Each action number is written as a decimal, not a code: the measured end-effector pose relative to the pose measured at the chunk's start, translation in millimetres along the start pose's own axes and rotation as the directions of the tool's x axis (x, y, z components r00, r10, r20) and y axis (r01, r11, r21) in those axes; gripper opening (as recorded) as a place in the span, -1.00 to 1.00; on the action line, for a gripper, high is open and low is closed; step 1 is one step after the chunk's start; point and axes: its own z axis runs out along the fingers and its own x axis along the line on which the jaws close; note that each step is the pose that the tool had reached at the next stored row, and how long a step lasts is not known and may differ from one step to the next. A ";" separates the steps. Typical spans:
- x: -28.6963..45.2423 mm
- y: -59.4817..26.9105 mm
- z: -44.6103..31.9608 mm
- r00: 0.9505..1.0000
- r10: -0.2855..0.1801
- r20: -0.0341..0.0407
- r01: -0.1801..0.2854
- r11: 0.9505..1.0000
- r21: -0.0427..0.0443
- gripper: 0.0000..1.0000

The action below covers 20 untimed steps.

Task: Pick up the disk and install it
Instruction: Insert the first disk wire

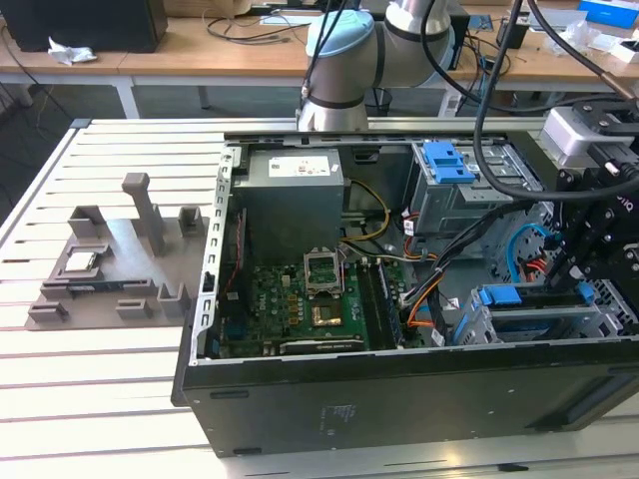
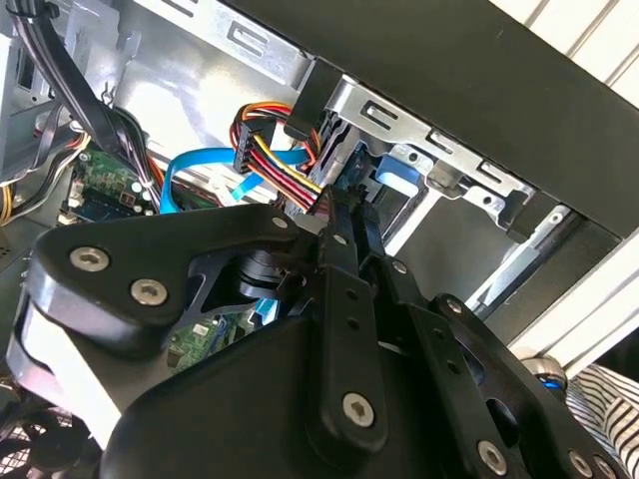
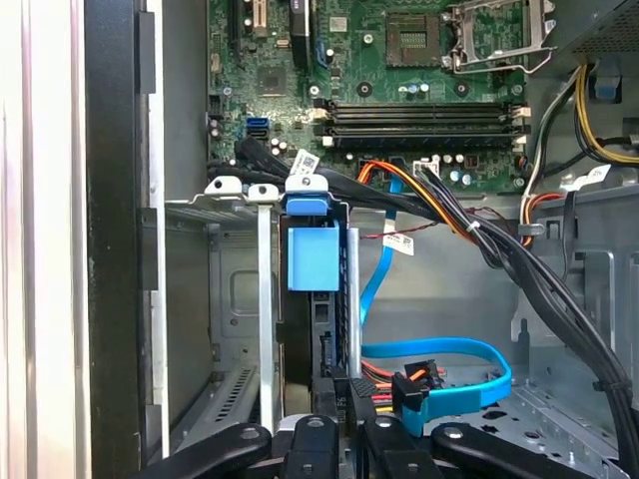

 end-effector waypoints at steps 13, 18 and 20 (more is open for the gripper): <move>4.4 0.0 -1.7 1.000 0.003 0.000 -0.003 1.000 0.000 -0.66; 4.1 0.0 -3.0 1.000 0.003 0.004 -0.003 1.000 0.001 -0.66; 4.2 0.0 -4.1 1.000 0.003 0.004 -0.003 1.000 0.001 -0.66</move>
